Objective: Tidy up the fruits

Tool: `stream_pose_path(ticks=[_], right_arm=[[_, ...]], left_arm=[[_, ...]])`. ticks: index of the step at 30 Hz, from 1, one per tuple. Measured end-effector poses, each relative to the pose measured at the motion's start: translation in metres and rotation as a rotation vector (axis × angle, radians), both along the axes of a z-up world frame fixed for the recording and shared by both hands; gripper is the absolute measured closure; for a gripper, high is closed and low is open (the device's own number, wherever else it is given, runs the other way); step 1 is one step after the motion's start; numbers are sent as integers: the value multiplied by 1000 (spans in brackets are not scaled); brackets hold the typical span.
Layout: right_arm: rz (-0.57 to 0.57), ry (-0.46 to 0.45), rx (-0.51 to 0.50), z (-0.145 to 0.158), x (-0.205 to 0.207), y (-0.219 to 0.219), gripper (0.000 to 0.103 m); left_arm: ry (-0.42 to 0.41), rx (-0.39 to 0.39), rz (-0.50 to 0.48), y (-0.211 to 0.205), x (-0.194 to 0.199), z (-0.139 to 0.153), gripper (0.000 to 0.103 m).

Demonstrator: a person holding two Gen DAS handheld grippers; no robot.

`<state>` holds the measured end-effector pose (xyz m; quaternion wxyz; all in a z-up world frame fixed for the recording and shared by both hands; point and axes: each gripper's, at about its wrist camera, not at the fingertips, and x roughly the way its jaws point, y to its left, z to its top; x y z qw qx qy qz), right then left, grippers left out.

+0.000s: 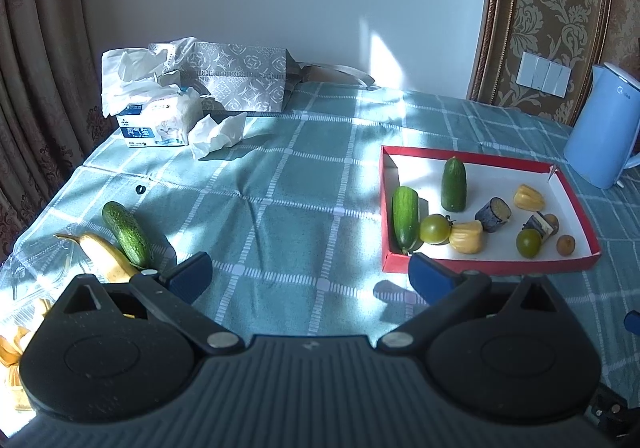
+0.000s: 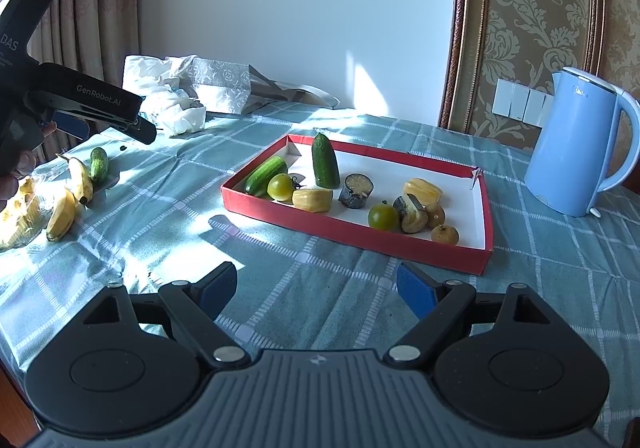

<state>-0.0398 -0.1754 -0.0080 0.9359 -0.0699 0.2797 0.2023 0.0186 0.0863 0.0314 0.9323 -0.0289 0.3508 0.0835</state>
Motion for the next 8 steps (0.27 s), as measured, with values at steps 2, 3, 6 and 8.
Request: stream_pose_path(ticks=[2, 3, 6, 8], right_arm=[[1, 0, 0, 0, 0, -1, 16], [1, -1, 0, 0, -1, -1, 16], [0, -1, 0, -1, -1, -1, 16], [-1, -1, -1, -1, -1, -1, 16]], left_arm=[[-1, 0, -8, -2, -1, 0, 0], [-1, 0, -7, -2, 0, 0, 0], [1, -13, -11, -2, 0, 0, 0], [1, -11, -11, -2, -1, -1, 0]])
